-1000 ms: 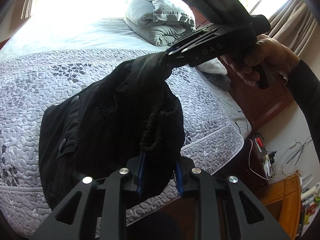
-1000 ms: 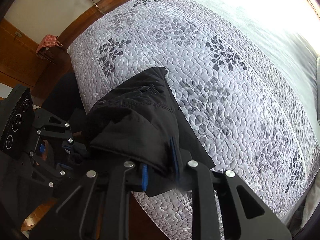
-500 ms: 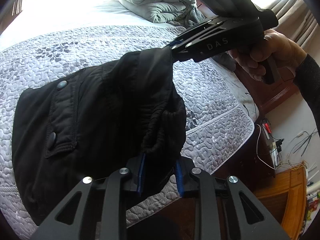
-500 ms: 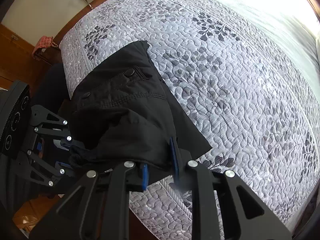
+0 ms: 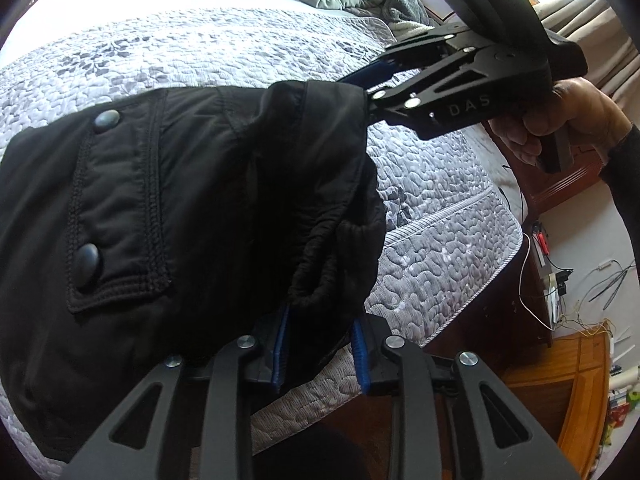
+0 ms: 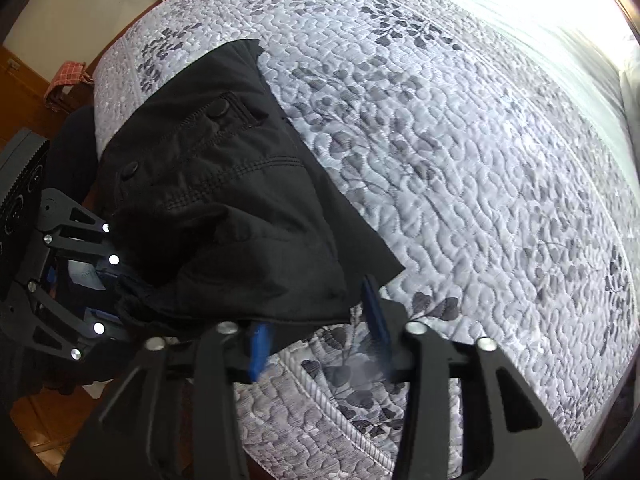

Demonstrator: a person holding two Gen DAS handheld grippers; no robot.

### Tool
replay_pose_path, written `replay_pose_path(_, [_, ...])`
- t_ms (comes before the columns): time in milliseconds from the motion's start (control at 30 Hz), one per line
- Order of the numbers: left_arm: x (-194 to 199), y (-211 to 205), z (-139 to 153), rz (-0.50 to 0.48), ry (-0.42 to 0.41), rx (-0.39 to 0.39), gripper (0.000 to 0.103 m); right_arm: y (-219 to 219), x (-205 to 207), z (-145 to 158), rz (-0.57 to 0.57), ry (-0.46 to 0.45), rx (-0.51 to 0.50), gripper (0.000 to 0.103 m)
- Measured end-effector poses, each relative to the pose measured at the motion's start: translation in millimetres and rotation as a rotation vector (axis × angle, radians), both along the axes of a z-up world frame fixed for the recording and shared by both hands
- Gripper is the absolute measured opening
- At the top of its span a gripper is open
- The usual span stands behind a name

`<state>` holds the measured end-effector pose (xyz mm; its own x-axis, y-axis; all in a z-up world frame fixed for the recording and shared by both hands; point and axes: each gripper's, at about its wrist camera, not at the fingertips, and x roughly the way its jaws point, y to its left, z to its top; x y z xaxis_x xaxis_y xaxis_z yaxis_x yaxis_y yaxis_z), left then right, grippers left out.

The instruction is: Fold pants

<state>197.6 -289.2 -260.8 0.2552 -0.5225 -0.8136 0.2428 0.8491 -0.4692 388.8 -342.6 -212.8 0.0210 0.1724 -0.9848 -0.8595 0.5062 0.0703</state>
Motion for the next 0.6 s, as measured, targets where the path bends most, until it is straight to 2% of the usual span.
replay_pose_path(167, [-1,1,-8,-0.017,0.012,-0.011,0.030,-35,1,10,-0.125,0.011,0.053,0.056])
replay_pose_path(233, [-2,0,-11,-0.039,0.031,-0.043,0.039,-50,0,16,-0.195,0.011,0.078,0.054])
replay_pose_path(300, [-1,5,-14,-0.052,0.059,-0.111,0.049,-63,-4,26,-0.279,0.013,0.143,0.052])
replay_pose_path(367, [-3,10,-14,-0.056,0.068,-0.152,0.054,-68,-14,38,-0.335,0.003,0.229,0.047])
replay_pose_path(433, [-6,18,-9,-0.048,0.067,-0.183,0.057,-65,-26,45,-0.364,0.001,0.308,0.036])
replay_pose_path(467, [-9,24,-4,-0.045,0.058,-0.205,0.062,-62,-31,44,-0.375,0.003,0.340,0.032])
replay_pose_path(533, [-15,36,9,-0.022,0.006,-0.215,0.071,-50,-37,38,-0.385,0.011,0.376,0.020])
replay_pose_path(600, [-21,51,20,0.013,-0.043,-0.200,0.076,-37,-42,27,-0.387,0.008,0.378,0.013])
